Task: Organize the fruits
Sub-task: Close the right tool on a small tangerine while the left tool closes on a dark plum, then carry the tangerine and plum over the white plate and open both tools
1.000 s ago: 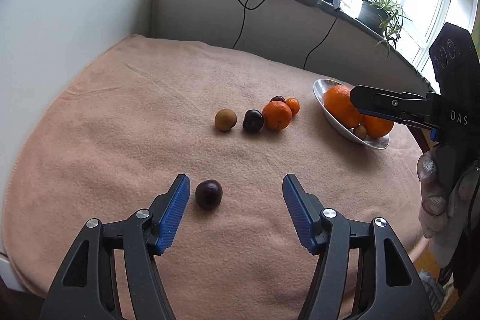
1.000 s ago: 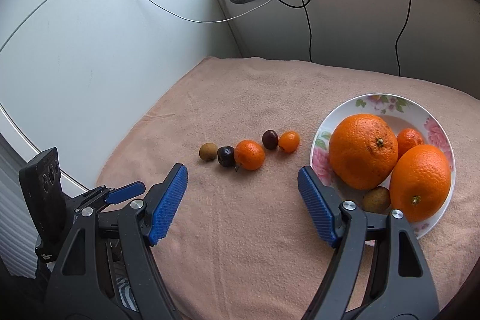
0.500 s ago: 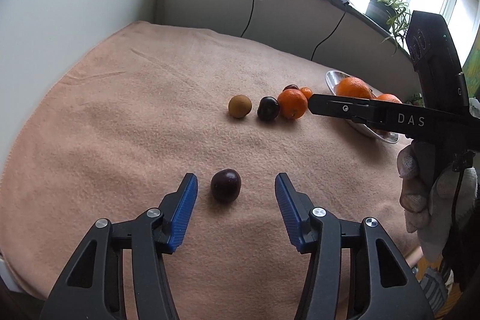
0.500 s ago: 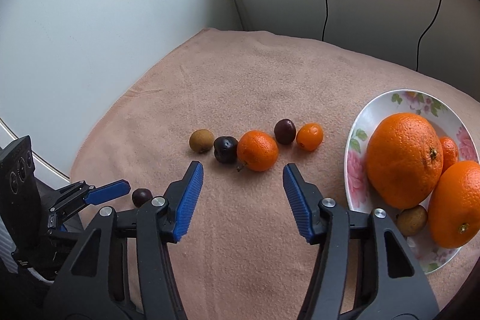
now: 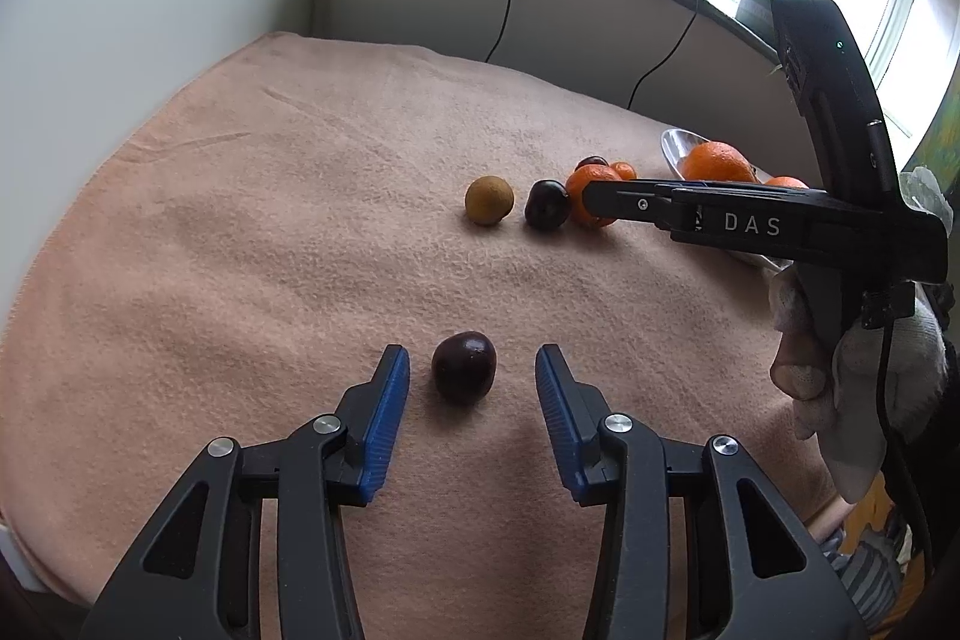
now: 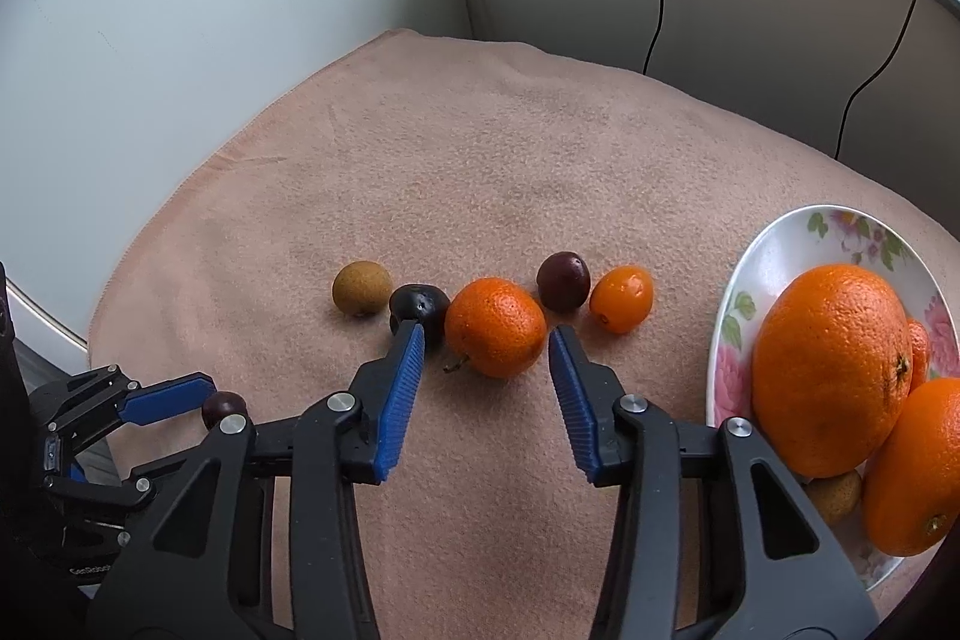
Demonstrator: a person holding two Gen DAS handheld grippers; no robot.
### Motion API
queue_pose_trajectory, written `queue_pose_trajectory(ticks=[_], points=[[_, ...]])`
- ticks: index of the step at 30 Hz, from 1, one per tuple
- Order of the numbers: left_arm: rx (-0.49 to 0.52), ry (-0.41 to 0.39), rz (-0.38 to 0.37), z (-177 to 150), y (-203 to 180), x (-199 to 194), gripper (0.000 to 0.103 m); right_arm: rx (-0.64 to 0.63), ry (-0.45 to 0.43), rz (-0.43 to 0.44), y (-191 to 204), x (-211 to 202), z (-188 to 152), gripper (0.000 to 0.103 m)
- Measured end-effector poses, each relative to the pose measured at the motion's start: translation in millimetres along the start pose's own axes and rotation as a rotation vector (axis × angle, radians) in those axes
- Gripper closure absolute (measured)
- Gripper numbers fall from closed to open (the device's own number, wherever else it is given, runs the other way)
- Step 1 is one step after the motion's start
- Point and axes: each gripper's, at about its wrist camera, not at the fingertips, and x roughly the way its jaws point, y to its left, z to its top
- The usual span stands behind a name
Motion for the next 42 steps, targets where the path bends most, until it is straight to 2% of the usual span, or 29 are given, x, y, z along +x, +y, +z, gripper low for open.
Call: queue_pose_trajectory(ticks=[9,20,42], points=[[0.003,0.003,0.013,0,1,-4,0.067,-0.002,0.015,0.000,-5,11,1,0.061],[-0.001,0.002,0.023,0,3,-5,0.081,-0.009,0.016,0.010,-5,15,2,0.064],[-0.004,-0.031,-0.016,13,-8,-13,0.082,0.009,-0.059,0.023,-11,-22,-1,0.065]])
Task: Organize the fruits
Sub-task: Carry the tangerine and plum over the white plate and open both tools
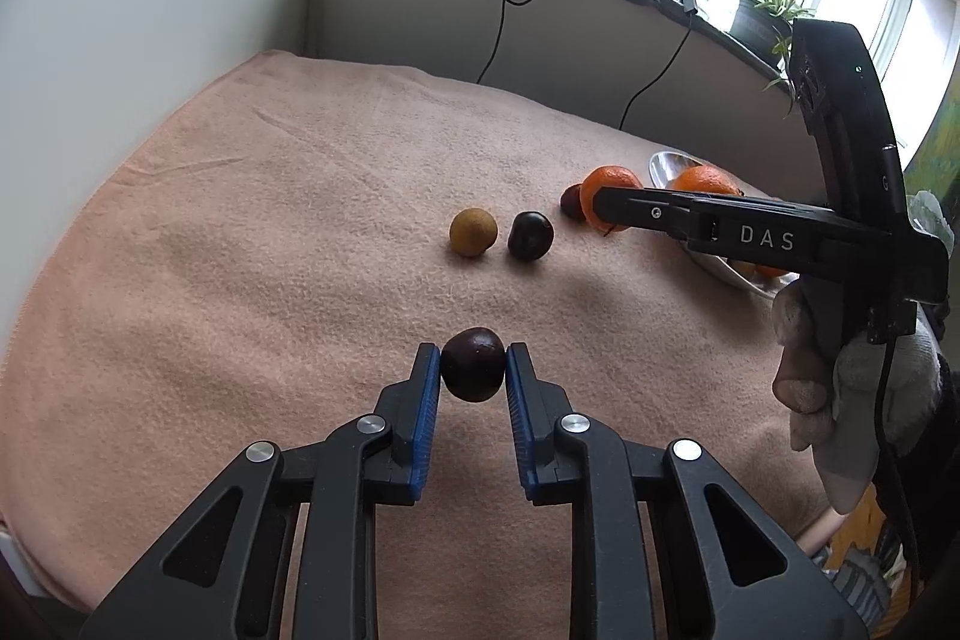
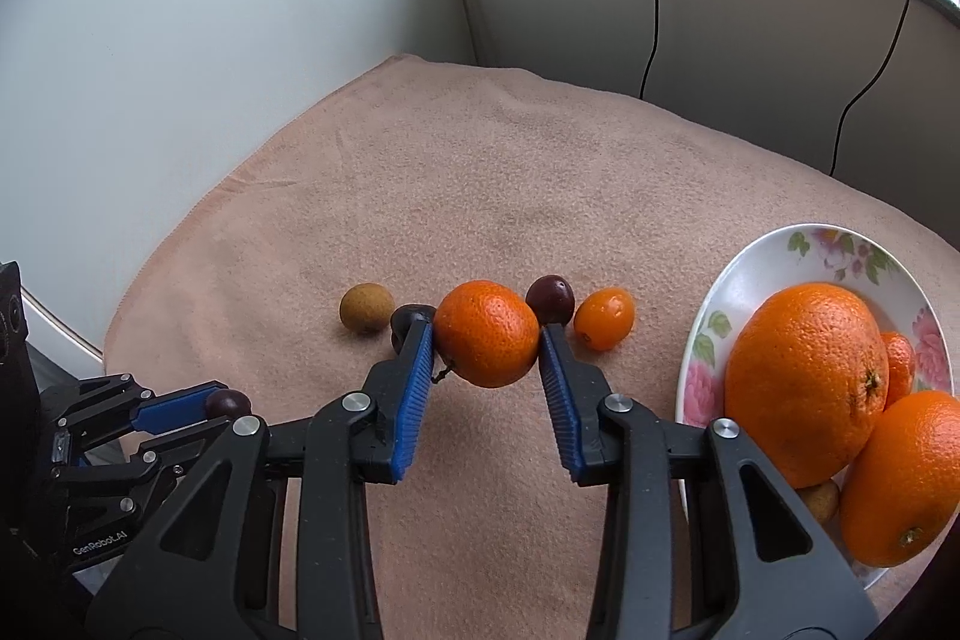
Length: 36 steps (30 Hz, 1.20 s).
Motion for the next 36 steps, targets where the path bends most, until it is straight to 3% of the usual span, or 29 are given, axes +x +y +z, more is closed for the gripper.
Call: queue_pose_trajectory(ticks=[21,36], points=[[0.122,-0.069,-0.116,65,-63,29,0.082,0.091,-0.114,-0.073,-64,-69,6,0.065],[0.164,-0.048,-0.232,108,-110,75,0.082,0.182,-0.150,-0.141,-123,-96,6,0.065]])
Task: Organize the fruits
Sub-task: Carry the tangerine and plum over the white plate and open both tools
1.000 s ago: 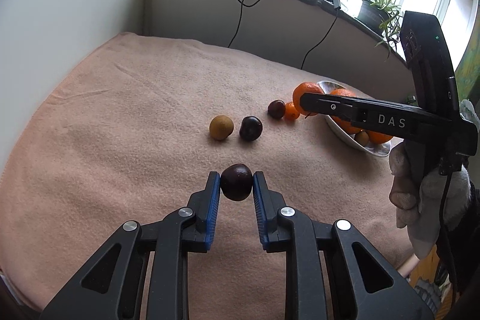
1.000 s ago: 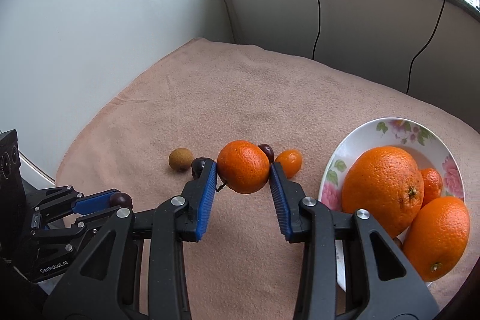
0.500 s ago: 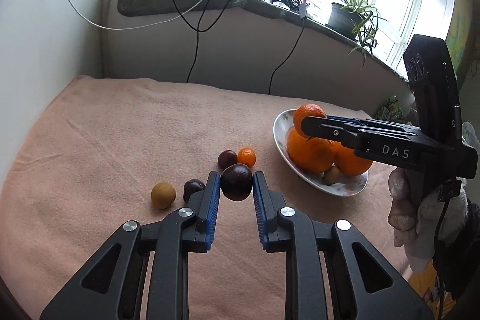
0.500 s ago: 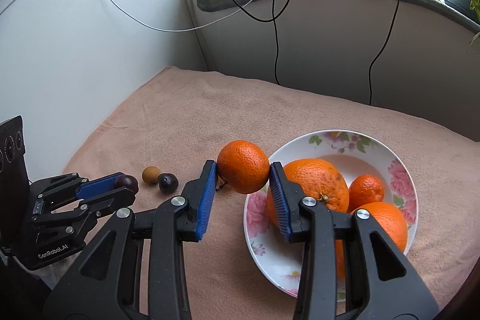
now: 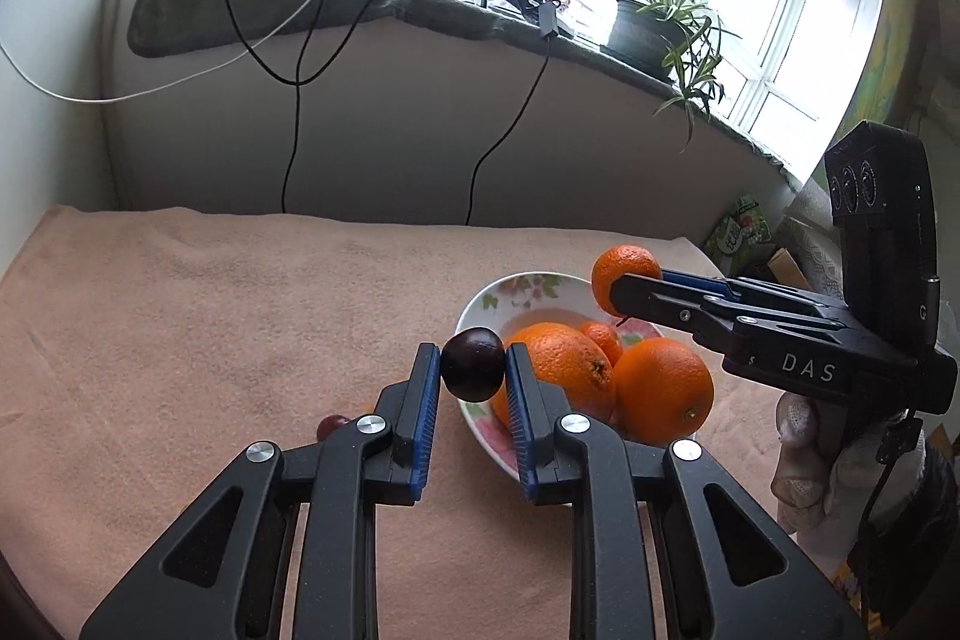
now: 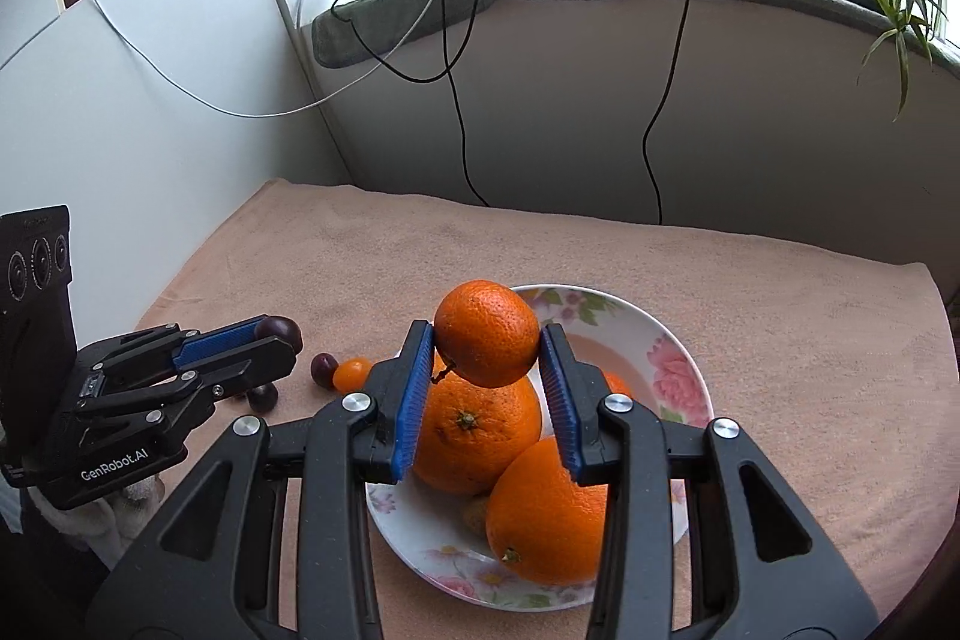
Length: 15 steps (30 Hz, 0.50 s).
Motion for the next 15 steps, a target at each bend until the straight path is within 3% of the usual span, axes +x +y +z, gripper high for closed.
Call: queue_pose_trajectory(ticks=[15], points=[[0.009,0.053,-0.055,25,-14,52,0.082,0.057,0.039,-0.014,-39,21,10,0.065]])
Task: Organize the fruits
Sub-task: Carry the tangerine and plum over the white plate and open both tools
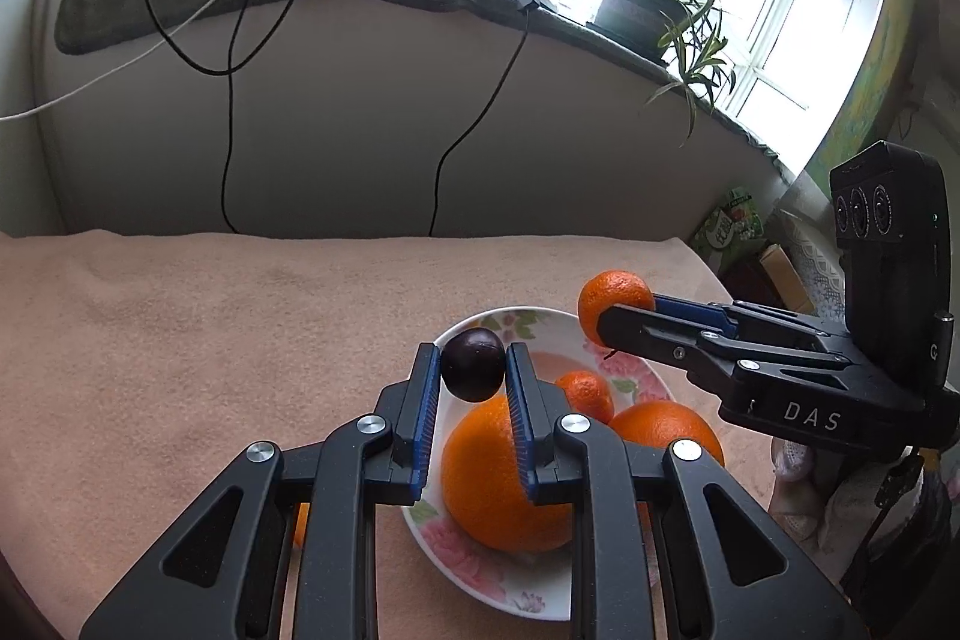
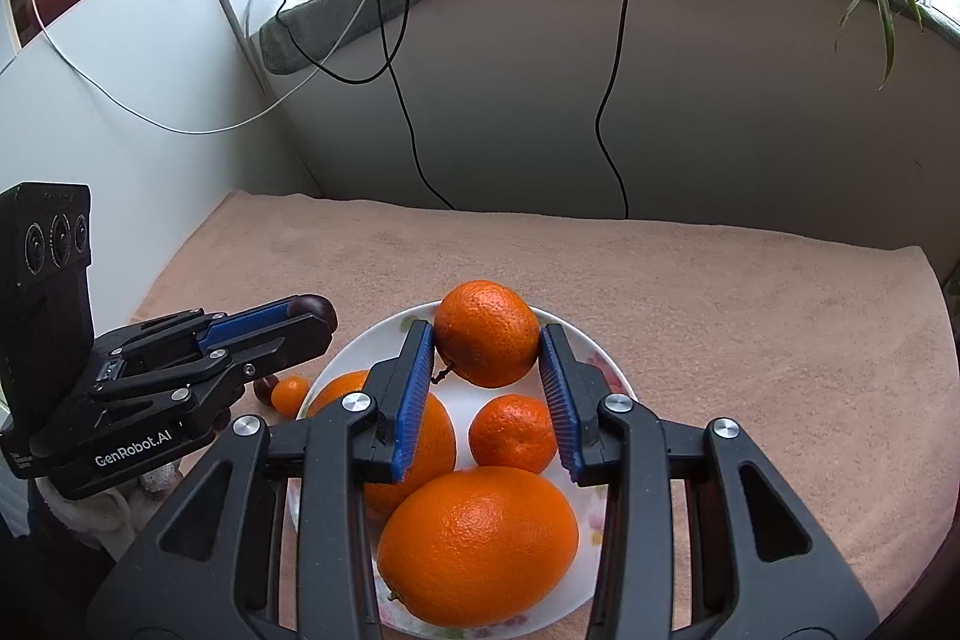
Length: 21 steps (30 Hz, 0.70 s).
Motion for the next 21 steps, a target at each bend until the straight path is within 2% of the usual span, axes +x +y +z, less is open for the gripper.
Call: queue_pose_trajectory(ticks=[21], points=[[0.013,0.017,-0.009,5.0,-8.9,6.2,0.082,0.018,0.037,0.012,-3.9,10.6,0.4,0.064]])
